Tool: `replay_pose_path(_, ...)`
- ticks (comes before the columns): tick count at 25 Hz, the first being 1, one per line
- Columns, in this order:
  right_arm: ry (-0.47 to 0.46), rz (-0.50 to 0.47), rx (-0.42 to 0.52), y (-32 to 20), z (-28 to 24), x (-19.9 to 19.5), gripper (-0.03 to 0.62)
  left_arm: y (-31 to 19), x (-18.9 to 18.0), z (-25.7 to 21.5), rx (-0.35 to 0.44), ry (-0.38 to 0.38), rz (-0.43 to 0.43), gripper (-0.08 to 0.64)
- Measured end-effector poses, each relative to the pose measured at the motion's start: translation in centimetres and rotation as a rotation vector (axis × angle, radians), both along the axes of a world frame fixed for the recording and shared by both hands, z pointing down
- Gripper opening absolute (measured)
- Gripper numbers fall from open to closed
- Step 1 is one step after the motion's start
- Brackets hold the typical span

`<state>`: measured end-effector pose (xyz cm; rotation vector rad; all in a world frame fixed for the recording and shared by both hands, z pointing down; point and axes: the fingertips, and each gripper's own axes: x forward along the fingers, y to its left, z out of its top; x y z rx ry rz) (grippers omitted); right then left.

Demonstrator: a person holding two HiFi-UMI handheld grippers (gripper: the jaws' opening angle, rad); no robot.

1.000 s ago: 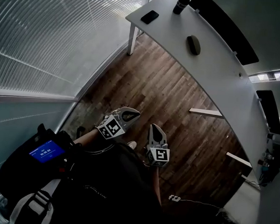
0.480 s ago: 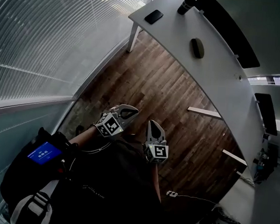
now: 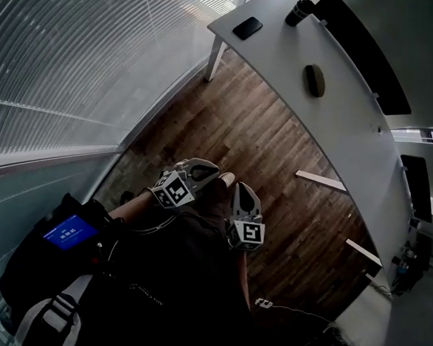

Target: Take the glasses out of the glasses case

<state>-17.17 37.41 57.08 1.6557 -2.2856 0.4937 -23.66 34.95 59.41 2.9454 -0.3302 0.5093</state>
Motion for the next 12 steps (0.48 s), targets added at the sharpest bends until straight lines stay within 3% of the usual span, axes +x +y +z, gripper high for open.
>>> replay_pose_path(12, -0.013, -0.035, 0.027, -4.1, -0.5, 5.3, 0.008, -3.5, 6.0, -0.3, 0.031, -0.008, -0.021, 0.008)
